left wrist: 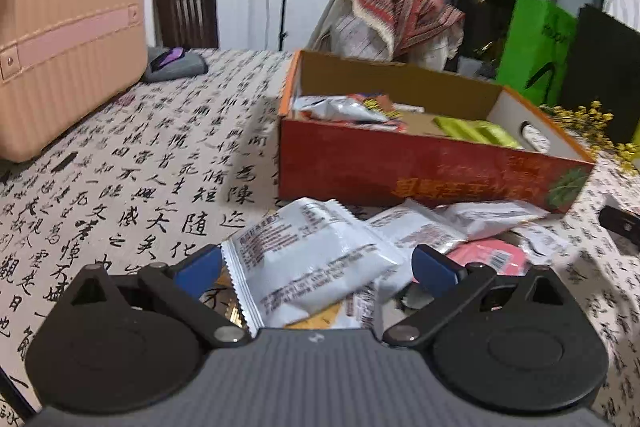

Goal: Organize snacks
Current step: 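Grasp a golden cracker pack with the right tool while the left tool grasps a white packet, then lower both packets into the cardboard box and open both tools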

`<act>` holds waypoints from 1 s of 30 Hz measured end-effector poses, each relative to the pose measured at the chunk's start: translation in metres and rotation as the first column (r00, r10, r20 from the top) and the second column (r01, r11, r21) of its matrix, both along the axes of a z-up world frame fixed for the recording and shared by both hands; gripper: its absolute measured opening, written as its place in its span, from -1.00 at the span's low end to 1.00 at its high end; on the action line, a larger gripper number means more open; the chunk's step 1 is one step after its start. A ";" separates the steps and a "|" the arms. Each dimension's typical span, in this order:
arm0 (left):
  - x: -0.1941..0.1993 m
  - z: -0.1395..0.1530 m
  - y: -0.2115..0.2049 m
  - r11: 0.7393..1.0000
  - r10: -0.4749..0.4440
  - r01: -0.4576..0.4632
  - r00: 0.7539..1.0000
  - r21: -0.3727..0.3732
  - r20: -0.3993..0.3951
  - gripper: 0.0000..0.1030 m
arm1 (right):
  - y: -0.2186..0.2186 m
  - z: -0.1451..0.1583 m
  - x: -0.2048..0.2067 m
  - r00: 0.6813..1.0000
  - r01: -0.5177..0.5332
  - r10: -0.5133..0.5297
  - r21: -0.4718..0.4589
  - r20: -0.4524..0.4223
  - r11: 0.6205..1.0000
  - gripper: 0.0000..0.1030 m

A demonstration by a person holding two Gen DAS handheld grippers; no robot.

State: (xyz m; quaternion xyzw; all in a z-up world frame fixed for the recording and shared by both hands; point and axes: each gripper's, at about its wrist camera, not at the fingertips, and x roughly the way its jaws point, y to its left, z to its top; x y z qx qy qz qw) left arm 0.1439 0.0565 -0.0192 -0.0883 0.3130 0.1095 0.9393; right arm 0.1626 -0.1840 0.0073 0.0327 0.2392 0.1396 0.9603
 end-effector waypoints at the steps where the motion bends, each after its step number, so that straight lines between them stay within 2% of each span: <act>1: 0.002 -0.001 0.002 1.000 0.006 -0.006 1.000 -0.010 0.002 1.00 | 0.001 0.000 0.000 1.000 -0.003 0.003 -0.003 0.000 1.000 0.08; 3: 0.003 -0.002 0.006 1.000 0.016 -0.015 1.000 -0.027 0.013 1.00 | 0.001 0.000 0.000 1.000 -0.008 0.008 -0.005 0.005 1.000 0.08; 5: 0.002 -0.002 0.008 0.999 0.016 -0.015 1.000 -0.034 0.023 0.85 | 0.002 0.000 -0.001 1.000 -0.008 0.008 -0.006 0.009 1.000 0.08; 8: 0.000 -0.001 0.009 0.999 0.003 -0.001 0.999 -0.051 0.037 0.74 | 0.002 0.000 0.000 1.000 -0.004 0.004 -0.007 0.007 1.000 0.09; 20: -0.018 0.019 0.005 0.999 -0.003 0.007 0.992 -0.031 0.125 0.71 | 0.002 0.003 -0.005 0.999 0.005 -0.004 -0.008 0.044 1.000 0.09; 30: -0.012 0.051 -0.006 0.999 -0.034 0.034 0.981 0.002 0.192 0.71 | 0.005 0.034 -0.011 0.993 0.001 0.000 -0.011 0.115 1.000 0.09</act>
